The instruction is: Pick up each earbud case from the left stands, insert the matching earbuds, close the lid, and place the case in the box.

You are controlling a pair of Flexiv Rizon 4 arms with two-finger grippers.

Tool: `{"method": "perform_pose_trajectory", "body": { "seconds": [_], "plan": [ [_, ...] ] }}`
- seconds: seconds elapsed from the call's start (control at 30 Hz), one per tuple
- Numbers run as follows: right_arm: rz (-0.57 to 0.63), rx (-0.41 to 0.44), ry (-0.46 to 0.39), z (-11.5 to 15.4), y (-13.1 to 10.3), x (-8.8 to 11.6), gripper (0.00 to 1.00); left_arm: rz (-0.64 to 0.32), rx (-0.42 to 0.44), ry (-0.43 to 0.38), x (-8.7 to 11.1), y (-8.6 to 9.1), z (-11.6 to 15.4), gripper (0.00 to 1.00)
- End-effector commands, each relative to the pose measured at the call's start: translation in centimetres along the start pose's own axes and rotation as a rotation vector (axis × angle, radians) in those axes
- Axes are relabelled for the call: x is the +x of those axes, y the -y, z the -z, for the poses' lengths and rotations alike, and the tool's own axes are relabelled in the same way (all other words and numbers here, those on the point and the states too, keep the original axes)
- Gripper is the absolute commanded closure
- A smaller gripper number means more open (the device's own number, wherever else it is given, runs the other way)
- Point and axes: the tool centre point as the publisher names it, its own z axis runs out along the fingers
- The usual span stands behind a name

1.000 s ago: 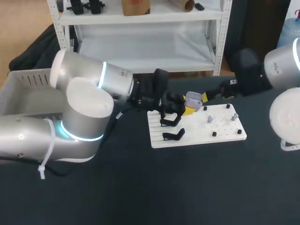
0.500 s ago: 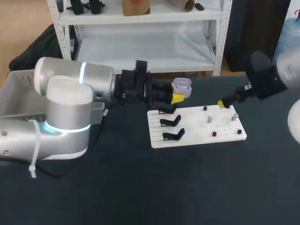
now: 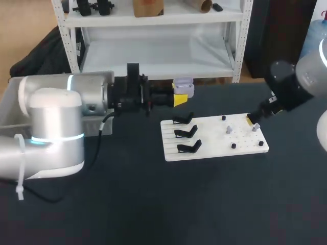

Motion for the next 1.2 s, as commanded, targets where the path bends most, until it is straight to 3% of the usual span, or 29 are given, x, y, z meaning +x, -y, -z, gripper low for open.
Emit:
{"method": "perform_pose_trajectory", "body": {
  "seconds": [0.03, 0.4, 0.6, 1.2],
  "plan": [
    [-0.006, 0.134, -0.008, -0.2, 0.0, 0.4, 0.0, 0.004, -0.02, 0.011, -0.1, 0.5, 0.9, 1.0],
    [-0.009, 0.175, -0.058, -1.4, 0.5, 1.4, 0.0, 0.012, 0.012, -0.033, -0.1, 0.9, 1.7, 1.0],
    [-0.004, 0.187, -0.06, -1.5, 0.9, 1.4, 0.0, -0.067, 0.037, -0.078, -0.5, 0.7, 2.1, 1.0],
    [-0.023, 0.208, -0.06, -1.3, 1.2, 1.3, 0.0, -0.048, 0.039, -0.071, -0.3, 0.2, 2.1, 1.0]
  ]
}}
